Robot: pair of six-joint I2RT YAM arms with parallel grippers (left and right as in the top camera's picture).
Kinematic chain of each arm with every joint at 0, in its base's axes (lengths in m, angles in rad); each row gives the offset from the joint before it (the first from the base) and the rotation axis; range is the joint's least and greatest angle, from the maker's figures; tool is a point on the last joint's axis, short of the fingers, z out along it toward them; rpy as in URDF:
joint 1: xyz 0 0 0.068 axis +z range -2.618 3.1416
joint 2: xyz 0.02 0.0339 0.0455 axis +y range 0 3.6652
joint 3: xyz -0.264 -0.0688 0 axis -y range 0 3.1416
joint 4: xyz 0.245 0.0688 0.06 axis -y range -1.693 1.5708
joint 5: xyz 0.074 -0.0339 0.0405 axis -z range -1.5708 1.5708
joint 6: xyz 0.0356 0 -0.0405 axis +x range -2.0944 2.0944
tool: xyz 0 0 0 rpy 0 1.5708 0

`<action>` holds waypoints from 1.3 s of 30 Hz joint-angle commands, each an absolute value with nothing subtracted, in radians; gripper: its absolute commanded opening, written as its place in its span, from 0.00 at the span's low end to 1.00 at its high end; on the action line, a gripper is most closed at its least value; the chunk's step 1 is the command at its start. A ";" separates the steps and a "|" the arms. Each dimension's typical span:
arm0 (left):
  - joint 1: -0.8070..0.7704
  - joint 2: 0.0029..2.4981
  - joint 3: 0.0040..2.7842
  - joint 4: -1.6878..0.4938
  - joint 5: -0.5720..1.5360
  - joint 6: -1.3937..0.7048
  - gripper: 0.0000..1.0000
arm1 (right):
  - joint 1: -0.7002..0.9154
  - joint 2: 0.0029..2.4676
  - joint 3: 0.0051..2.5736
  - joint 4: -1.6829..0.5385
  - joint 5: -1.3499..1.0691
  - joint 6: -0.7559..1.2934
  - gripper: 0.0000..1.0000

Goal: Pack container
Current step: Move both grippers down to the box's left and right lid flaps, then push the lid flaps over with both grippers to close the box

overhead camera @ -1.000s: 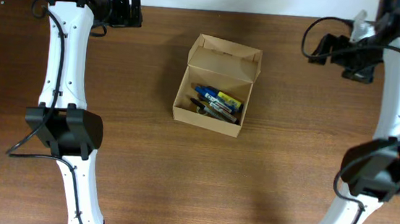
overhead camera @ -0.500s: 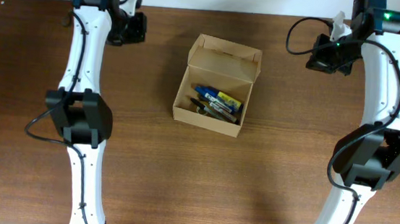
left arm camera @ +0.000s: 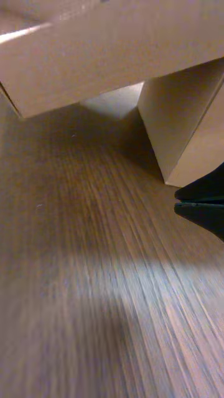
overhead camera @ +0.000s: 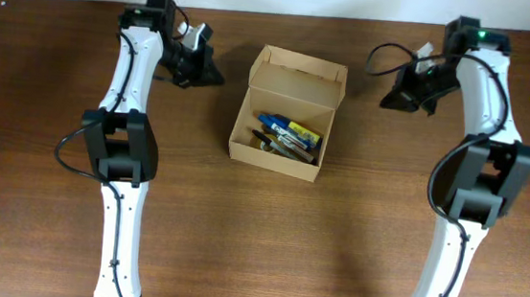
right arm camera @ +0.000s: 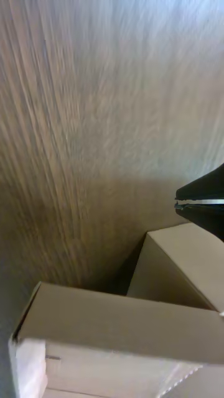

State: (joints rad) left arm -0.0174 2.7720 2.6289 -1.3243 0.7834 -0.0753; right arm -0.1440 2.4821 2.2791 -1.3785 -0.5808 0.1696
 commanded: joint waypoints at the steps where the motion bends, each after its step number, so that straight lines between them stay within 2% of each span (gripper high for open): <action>1: -0.027 2.817 2.635 -1.328 0.896 -0.094 0.02 | -0.129 2.527 2.280 -1.377 -0.702 0.174 0.04; 15: -0.115 2.872 2.635 -1.253 0.897 -0.127 0.01 | 0.006 2.607 2.278 -1.270 -0.746 0.173 0.04; 27: -0.112 2.872 2.646 -1.033 1.002 -0.220 0.02 | 0.006 2.606 2.278 -1.172 -0.805 0.171 0.04; 39: -0.108 2.871 2.808 -1.052 1.025 -0.219 0.02 | 0.006 2.602 2.299 -1.110 -0.966 0.166 0.04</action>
